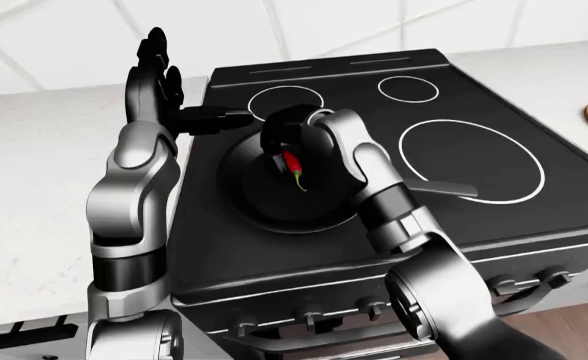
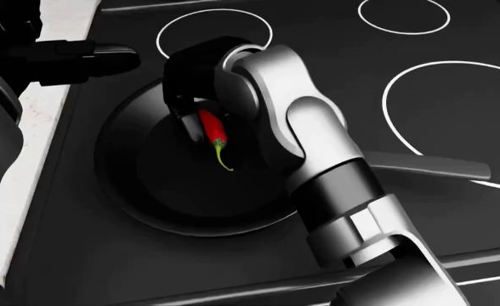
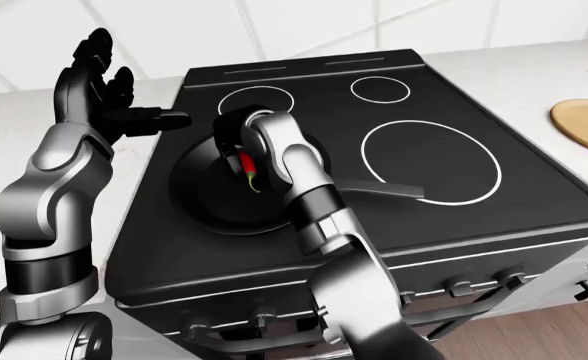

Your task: Pick the chili pepper from the plate and place it in the pan.

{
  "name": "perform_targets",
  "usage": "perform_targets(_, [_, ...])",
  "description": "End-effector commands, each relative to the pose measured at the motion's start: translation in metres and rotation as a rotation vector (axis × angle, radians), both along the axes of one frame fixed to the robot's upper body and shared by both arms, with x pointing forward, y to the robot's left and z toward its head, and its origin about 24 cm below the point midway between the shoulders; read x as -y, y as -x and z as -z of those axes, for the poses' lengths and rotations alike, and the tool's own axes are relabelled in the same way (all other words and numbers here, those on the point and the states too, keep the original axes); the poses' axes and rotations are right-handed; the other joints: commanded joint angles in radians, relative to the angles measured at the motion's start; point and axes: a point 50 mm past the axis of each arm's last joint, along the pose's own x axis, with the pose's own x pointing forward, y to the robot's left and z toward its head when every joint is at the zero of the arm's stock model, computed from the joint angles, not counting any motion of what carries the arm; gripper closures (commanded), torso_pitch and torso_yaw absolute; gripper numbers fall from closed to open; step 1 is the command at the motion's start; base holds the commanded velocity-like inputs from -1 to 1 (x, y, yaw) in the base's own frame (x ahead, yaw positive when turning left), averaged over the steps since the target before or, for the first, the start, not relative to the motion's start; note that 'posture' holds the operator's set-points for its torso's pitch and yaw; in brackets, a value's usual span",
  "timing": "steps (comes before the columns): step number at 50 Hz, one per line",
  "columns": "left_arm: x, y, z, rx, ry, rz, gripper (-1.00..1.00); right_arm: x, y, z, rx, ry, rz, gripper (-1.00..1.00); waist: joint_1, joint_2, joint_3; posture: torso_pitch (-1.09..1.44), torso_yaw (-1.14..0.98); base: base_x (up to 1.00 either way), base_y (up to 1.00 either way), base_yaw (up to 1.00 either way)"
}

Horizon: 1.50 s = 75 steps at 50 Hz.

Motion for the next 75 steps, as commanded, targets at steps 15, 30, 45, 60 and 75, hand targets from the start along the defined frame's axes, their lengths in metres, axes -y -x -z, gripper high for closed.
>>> perform_targets(15, [-0.001,0.005,-0.021,0.098,-0.002,-0.003,-1.00,-0.008,0.000,-0.014,0.088,-0.044,-0.029,1.00,0.001,0.005,-0.032,0.00,0.00,0.00,0.00,0.00])
perform_targets(30, [-0.001,0.005,-0.022,0.099,-0.002,-0.003,-1.00,-0.009,-0.001,-0.007,0.095,-0.052,-0.033,0.97,0.001,0.005,-0.034,0.00,0.00,0.00,0.00,0.00])
perform_targets(45, [-0.001,0.005,-0.021,0.099,-0.003,-0.005,-1.00,-0.009,0.001,-0.008,0.081,-0.036,-0.031,0.76,0.003,0.003,-0.036,0.00,0.00,0.00,0.00,0.00])
perform_targets(60, [-0.001,0.005,-0.021,0.098,-0.002,-0.005,-1.00,-0.005,0.004,-0.013,0.062,0.010,-0.028,0.25,0.002,0.004,-0.034,0.00,0.00,0.00,0.00,0.00])
perform_targets(75, [-0.001,0.005,-0.021,0.099,-0.003,-0.006,-1.00,-0.005,0.008,-0.015,0.045,0.028,-0.025,-0.70,-0.001,0.005,-0.032,0.00,0.00,0.00,0.00,0.00])
